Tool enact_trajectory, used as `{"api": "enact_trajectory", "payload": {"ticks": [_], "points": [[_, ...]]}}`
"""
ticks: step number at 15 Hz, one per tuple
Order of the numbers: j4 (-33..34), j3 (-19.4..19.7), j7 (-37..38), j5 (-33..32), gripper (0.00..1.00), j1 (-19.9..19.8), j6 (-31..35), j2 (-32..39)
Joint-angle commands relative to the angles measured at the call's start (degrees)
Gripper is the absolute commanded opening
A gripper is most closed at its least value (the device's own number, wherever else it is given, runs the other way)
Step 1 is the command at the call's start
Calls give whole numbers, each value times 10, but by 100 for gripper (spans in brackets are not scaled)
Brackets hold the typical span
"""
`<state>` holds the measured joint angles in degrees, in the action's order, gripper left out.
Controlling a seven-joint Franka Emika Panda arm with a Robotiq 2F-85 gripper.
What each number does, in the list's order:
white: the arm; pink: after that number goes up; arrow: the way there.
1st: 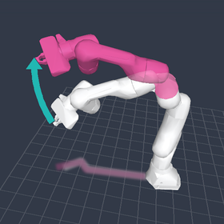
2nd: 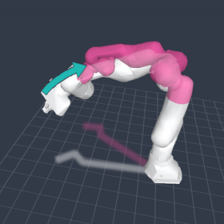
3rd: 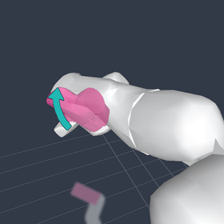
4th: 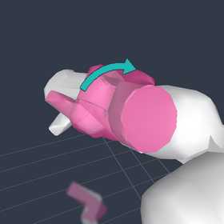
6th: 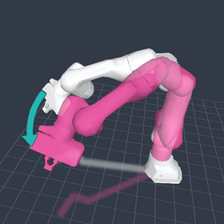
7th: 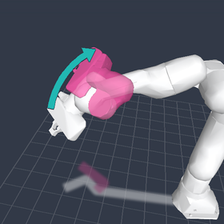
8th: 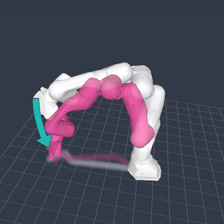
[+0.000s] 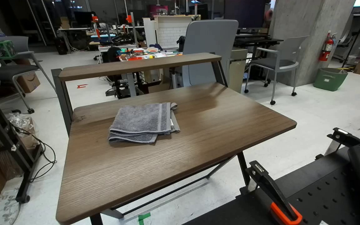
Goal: Slide the towel to the right
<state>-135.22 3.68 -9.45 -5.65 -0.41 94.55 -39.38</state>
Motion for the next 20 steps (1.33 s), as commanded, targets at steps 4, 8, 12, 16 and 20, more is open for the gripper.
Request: {"api": "enact_trajectory", "payload": {"ticks": [4, 8, 12, 16, 20], "points": [[2, 1, 1, 0, 100, 2, -2, 1], [2, 1, 1, 0, 100, 2, -2, 1], [3, -1, 7, 1, 100, 1, -3, 5], [13, -17, 45, 15, 100, 5, 25, 62], [27, -49, 115, 37, 100, 11, 119, 165]]}}
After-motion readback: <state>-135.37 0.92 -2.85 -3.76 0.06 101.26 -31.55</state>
